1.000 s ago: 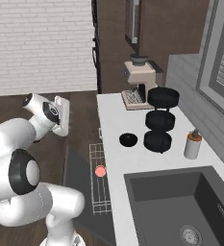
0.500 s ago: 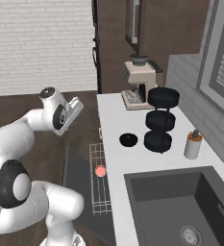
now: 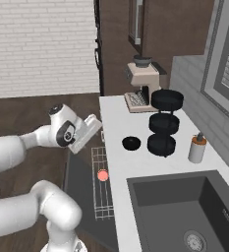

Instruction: Pick up the cup and bowl from the counter, place them in the dishwasher, and close the dishwasher door.

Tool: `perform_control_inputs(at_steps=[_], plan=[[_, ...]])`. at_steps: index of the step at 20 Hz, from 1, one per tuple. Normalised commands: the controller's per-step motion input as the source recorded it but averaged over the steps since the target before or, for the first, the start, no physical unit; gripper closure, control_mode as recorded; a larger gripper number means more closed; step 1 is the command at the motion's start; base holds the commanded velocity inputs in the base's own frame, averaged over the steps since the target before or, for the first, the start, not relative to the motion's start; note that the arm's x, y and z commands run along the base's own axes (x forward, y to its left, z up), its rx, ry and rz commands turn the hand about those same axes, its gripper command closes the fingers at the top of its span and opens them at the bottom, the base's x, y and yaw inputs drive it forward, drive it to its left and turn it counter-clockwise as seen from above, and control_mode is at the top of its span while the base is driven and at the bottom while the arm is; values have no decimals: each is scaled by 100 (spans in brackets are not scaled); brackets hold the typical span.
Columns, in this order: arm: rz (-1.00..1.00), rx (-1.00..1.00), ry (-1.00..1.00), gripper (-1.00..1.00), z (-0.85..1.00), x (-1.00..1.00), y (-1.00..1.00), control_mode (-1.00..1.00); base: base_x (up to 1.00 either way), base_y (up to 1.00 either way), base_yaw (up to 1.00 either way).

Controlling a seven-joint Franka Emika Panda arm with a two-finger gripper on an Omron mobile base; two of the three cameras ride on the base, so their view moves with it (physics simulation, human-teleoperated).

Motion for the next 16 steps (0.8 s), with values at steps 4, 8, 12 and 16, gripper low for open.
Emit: perform_control_inputs(at_steps=[4,8,12,16], plan=[[-52,37,13,-100,21,0,-9,-100,0,0,0],[-10,36,5,-100,19,7,-15,-100,0,0,0],[0,4,0,-100,-32,38,0,-100,0,0,0],[0,-7,1,-100,-50,45,0,-100,0,0,0]])
